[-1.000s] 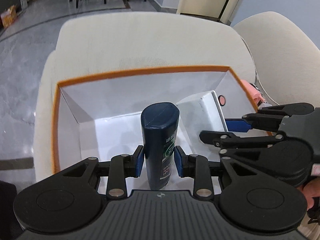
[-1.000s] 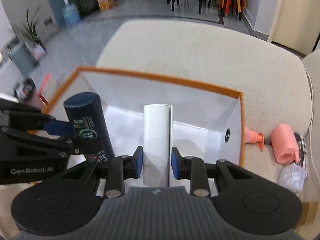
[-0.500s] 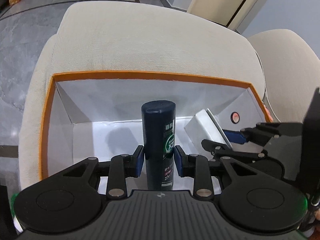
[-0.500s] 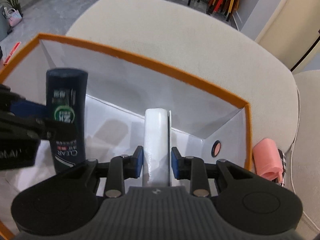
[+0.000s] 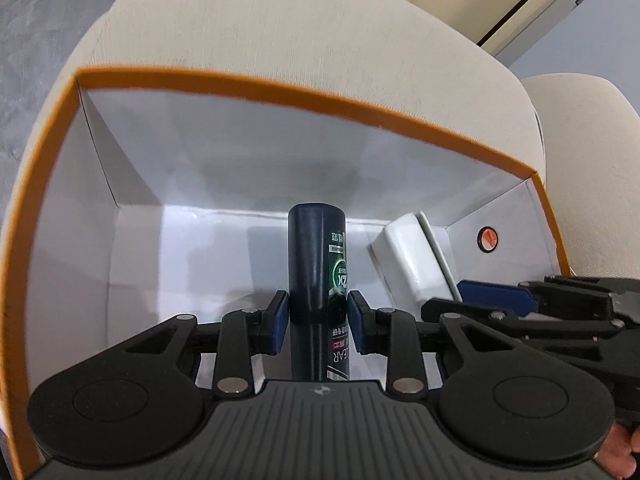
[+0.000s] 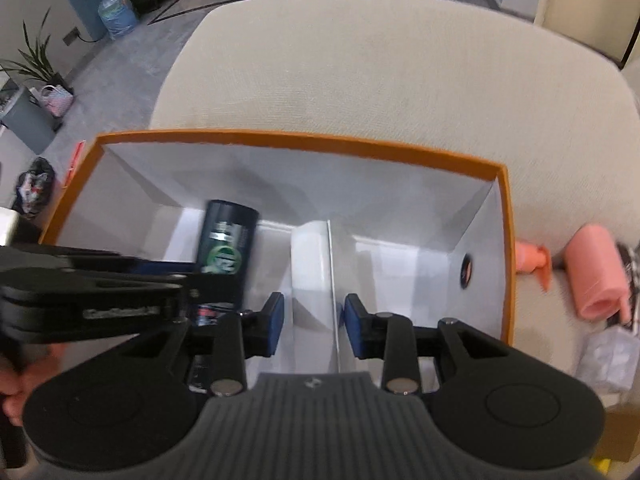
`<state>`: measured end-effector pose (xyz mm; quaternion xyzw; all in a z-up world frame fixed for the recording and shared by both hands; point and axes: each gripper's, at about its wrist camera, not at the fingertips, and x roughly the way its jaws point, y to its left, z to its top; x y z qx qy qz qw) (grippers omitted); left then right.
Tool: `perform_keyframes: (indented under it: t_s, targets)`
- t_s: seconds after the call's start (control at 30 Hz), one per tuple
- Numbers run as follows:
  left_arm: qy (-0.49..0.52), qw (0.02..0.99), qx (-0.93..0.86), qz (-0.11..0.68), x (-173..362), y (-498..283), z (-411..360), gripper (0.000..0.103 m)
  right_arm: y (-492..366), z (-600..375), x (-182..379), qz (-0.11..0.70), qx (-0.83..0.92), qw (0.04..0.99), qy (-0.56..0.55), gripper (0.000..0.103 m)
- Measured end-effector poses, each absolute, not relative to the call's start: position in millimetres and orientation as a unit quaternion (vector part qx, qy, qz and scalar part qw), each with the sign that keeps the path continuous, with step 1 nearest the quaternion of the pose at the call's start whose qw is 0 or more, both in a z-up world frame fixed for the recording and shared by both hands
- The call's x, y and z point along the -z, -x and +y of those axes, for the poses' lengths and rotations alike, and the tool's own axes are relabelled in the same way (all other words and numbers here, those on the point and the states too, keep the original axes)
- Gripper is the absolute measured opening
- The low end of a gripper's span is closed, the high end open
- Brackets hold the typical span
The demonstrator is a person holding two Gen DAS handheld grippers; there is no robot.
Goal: Organize rigid objects
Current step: 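Lower the shampoo bottle into the box with the left gripper while the right places the glasses case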
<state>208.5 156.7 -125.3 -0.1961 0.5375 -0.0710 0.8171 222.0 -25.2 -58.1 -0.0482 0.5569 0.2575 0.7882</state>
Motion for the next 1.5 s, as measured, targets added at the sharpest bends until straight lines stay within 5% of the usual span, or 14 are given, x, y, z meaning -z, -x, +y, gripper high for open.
perform_keyframes:
  t_s: [0.63, 1.27, 1.33, 1.5]
  targets:
    - [0.239, 0.770, 0.073, 0.587, 132.0, -208.2, 149.6, 0.031, -223.3, -20.8, 44.1, 0.534, -0.223, 0.812, 0.069, 0.023]
    - [0.302, 0.762, 0.053, 0.571, 139.4, -216.7, 123.6, 0.029, -189.2, -107.7, 4.8, 0.484, -0.213, 0.845, -0.079, 0.025]
    - [0.312, 0.759, 0.056, 0.569, 140.0, -214.9, 128.5, 0.029, -186.7, -112.1, 1.0, 0.478, -0.202, 0.852, -0.073, 0.033]
    - [0.309, 0.763, 0.064, 0.564, 142.8, -211.9, 138.1, 0.029, -184.8, -129.2, 0.8, 0.472, -0.178, 0.860, -0.079, 0.033]
